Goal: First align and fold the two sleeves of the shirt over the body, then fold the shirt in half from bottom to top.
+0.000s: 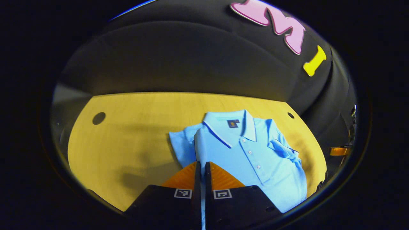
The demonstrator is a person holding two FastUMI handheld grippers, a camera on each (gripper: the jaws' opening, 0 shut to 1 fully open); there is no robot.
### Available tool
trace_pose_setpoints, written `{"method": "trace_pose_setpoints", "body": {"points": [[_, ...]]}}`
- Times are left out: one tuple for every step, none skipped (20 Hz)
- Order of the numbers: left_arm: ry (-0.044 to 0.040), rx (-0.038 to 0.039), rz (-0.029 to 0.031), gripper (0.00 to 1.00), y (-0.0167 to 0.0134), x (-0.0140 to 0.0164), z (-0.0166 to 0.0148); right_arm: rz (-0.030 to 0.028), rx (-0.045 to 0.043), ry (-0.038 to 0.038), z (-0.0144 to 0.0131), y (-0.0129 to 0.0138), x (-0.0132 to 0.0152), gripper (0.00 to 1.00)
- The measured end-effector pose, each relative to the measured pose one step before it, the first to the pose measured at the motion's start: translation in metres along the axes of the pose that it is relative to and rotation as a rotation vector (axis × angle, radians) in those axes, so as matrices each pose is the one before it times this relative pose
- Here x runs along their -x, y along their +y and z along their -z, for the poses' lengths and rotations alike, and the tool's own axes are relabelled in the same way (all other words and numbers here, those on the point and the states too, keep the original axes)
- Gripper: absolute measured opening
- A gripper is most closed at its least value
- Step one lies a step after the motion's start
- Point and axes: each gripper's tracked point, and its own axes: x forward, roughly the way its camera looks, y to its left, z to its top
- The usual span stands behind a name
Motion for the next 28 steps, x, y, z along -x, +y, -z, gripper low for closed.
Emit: {"method": "trace_pose_setpoints", "body": {"points": [[0.03697, -0.00256, -0.01482, 0.14, -0.00165, -0.00492, 0.00839, -0.00132, 0.01156, 0.01086, 0.00418, 0.00205, -0.00133, 0.76], [0.04877, -0.00314, -0.02401, 0.30, 0.00365, -0.00811, 0.01070, -0.00018, 0.01065, 0.01421, 0.00507, 0.00221, -0.00058, 0.76], [0.04025, 0.00011, -0.02516, 0.45, 0.00307, -0.00345, 0.01108, -0.00117, 0.00939, 0.01356, 0.00405, 0.00150, -0.00098, 0.76], [0.00749, -0.00429, -0.02424, 0.60, 0.00385, -0.00005, 0.00017, -0.00302, 0.00800, 0.00777, 0.00323, 0.00208, 0.00035, 0.76], [-0.01755, 0.00524, -0.00694, 0.75, -0.00078, 0.00333, -0.00580, -0.00372, 0.00650, 0.00574, 0.00174, 0.00222, 0.00034, 0.76], [-0.02166, 0.00383, -0.00794, 0.90, 0.00242, 0.01003, -0.00674, -0.00603, 0.00472, 0.00245, 0.00177, 0.00348, 0.00026, 0.76], [-0.01252, 0.00394, 0.00540, 0.91, 0.00155, 0.01258, -0.00324, -0.00628, 0.00316, 0.00616, 0.00232, 0.00250, 0.00126, 0.76], [-0.00057, 0.00438, 0.00596, 0.96, 0.00133, 0.01493, 0.00217, -0.00326, 0.00238, 0.00860, 0.00354, 0.00188, 0.00184, 0.76], [0.00300, 0.00738, 0.01576, 0.96, 0.00068, 0.01764, 0.00295, -0.00758, 0.00229, 0.00963, 0.00420, 0.00294, 0.00323, 0.76], [0.00746, 0.01142, 0.01773, 0.96, -0.00003, 0.01990, 0.00822, -0.01139, 0.00181, 0.01053, 0.00503, 0.00423, 0.00283, 0.77], [0.00771, 0.01862, 0.02192, 0.96, -0.00153, 0.02087, 0.01096, -0.01789, 0.00256, 0.01927, 0.00912, 0.00467, 0.00460, 0.67], [0.01175, 0.03491, 0.03261, 0.96, -0.00398, 0.02127, 0.01781, -0.01308, 0.00301, 0.02876, 0.01222, 0.00292, 0.00190, 0.77], [0.01930, 0.03746, 0.02861, 0.96, -0.00390, 0.01861, 0.02228, -0.00410, 0.00696, 0.03371, 0.01495, 0.00034, 0.00341, 0.77], [0.02320, 0.03966, 0.02154, 0.96, -0.00243, 0.01439, 0.02346, -0.00344, 0.00357, 0.03536, 0.01562, -0.00004, 0.00310, 0.78], [0.02448, 0.03597, 0.01319, 0.97, -0.00062, 0.01027, 0.02485, -0.00209, -0.00431, 0.03260, 0.01611, 0.00043, 0.00404, 0.78], [0.03494, 0.02885, 0.00268, 0.96, 0.00304, 0.00937, 0.03238, -0.00282, -0.01209, 0.02630, 0.01417, 0.00047, 0.00435, 0.79], [0.02503, 0.00941, -0.01385, 0.97, 0.00337, 0.00606, 0.02850, -0.00338, -0.01706, 0.02086, 0.01365, 0.00055, 0.00433, 0.79], [0.02352, -0.01190, -0.01162, 0.97, 0.00329, 0.00316, 0.02486, -0.00047, -0.01421, 0.01751, 0.01383, 0.00033, 0.00456, 0.78], [0.02826, -0.01609, -0.00880, 0.96, 0.00032, 0.00244, 0.02380, 0.00876, -0.00733, 0.01363, 0.01344, -0.00286, 0.00358, 0.80], [0.02571, -0.00709, -0.00366, 1.00, 0.00005, -0.00022, 0.01987, 0.00538, -0.00681, 0.01581, 0.01368, -0.00190, 0.00250, 0.80], [0.02206, 0.00548, 0.00384, 0.97, -0.00161, 0.00103, 0.01707, 0.00263, -0.00851, 0.02198, 0.01438, -0.00178, 0.00225, 0.80], [0.02047, 0.01119, 0.00980, 0.97, -0.00344, -0.00170, 0.01268, 0.00160, -0.00906, 0.02096, 0.01402, -0.00117, -0.00084, 0.80], [0.01664, 0.01003, 0.00267, 0.96, -0.00045, 0.00021, 0.01071, 0.00134, -0.00331, 0.01966, 0.01158, -0.00035, -0.00221, 0.80], [0.01012, 0.00038, -0.00034, 0.97, 0.00092, -0.00062, 0.00849, -0.00016, 0.00278, 0.02513, 0.01290, 0.00149, -0.00374, 0.80], [0.00799, -0.00066, -0.00072, 0.92, 0.00227, -0.00150, 0.00776, -0.00370, 0.00591, 0.02417, 0.01162, 0.00185, -0.00418, 0.80], [0.01024, 0.00079, 0.00626, 0.96, -0.00042, -0.00046, 0.00600, -0.01300, 0.00231, 0.02900, 0.01174, 0.00459, -0.00439, 0.71], [-0.01040, -0.00947, 0.00659, 0.97, -0.00117, 0.00082, 0.00128, -0.01124, -0.00682, 0.04328, 0.01336, 0.00407, -0.00507, 0.80], [-0.00311, -0.01050, 0.00538, 0.96, -0.00096, -0.00057, 0.00084, 0.00012, -0.00984, 0.04312, 0.01280, 0.00077, -0.00630, 0.80]]}}
